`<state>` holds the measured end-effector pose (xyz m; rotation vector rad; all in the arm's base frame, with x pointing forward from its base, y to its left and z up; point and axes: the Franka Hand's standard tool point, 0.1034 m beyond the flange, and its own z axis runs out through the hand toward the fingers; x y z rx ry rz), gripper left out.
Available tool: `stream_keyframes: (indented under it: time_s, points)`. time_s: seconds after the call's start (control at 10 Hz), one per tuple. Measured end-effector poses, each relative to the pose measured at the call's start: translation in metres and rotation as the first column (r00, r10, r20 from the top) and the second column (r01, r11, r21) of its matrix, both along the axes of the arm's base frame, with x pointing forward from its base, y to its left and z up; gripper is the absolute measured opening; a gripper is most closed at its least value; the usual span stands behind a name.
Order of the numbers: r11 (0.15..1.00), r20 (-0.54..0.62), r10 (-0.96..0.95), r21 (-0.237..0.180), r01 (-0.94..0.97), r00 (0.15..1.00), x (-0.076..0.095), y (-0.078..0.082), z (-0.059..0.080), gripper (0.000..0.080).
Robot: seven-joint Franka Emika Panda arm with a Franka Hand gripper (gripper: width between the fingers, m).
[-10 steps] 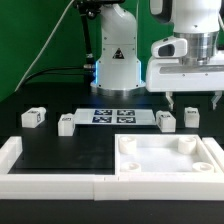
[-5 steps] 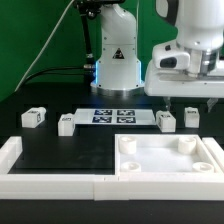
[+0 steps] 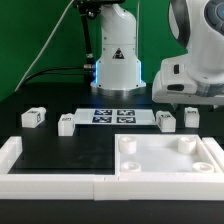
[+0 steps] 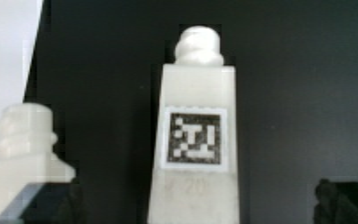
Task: Assemble one leg
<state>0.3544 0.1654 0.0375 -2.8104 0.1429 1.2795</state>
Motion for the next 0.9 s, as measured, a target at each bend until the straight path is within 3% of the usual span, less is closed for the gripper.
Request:
stream_keyframes:
  time_s: [0.1,0.5,0.9]
  points:
    - [1.000,-0.094,-0.019,0.012,0.020,0.995,-0.001,-0.002,-0.002,0.0649]
    - [1.000,-0.094,-0.022,0.015,0.023,0.995,0.004,0.000,-0.007,0.0649]
    - [1.000,-0.075,-0.014,0.004,0.014,0.997,-0.016,0.006,-0.025,0.0649]
